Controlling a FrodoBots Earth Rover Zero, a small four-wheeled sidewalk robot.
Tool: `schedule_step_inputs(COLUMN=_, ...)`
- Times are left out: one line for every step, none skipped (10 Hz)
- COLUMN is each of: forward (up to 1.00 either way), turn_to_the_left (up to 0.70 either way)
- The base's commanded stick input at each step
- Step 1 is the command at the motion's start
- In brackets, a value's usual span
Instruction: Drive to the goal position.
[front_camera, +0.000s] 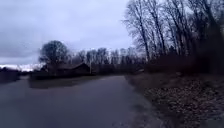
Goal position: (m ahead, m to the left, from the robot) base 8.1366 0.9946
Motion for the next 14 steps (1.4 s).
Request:
schedule_step_inputs(forward=0.70, turn_to_the_left=0.00)
schedule_step_inputs(forward=0.70, turn_to_the_left=0.00)
schedule_step_inputs(forward=0.70, turn_to_the_left=0.00)
schedule_step_inputs(forward=0.70, turn_to_the_left=0.00)
schedule_step_inputs(forward=0.70, turn_to_the_left=0.00)
schedule_step_inputs(forward=0.70, turn_to_the_left=0.00)
schedule_step_inputs(forward=0.70, turn_to_the_left=0.00)
schedule_step_inputs(forward=0.70, turn_to_the_left=0.00)
schedule_step_inputs(forward=0.70, turn_to_the_left=0.00)
schedule_step_inputs(forward=0.70, turn_to_the_left=0.00)
schedule_step_inputs(forward=0.70, turn_to_the_left=0.00)
schedule_step_inputs(forward=0.70, turn_to_the_left=0.00)
schedule_step_inputs(forward=0.70, turn_to_the_left=0.00)
schedule_step_inputs(forward=0.70, turn_to_the_left=0.00)
